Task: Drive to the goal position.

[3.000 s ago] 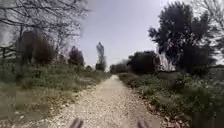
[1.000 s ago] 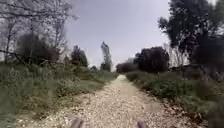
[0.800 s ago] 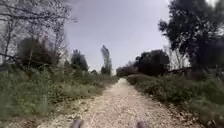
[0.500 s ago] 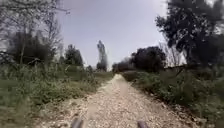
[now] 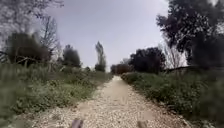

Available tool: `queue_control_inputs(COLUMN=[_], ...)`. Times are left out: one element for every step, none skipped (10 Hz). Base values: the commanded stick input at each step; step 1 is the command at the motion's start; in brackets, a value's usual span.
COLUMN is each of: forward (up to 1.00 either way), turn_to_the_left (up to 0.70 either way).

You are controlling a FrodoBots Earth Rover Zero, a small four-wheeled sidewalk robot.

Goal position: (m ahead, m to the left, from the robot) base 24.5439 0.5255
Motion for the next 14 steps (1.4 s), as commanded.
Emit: queue_control_inputs(forward=[1.0,1.0,1.0,1.0,1.0,1.0,1.0,1.0,1.0,1.0,1.0,1.0,1.0,1.0], turn_to_the_left=[-0.33,-0.18,-0.04,0.0,0.0,0.0,0.0,0.0,0.0,0.0,0.0,0.0,0.0,0.0])
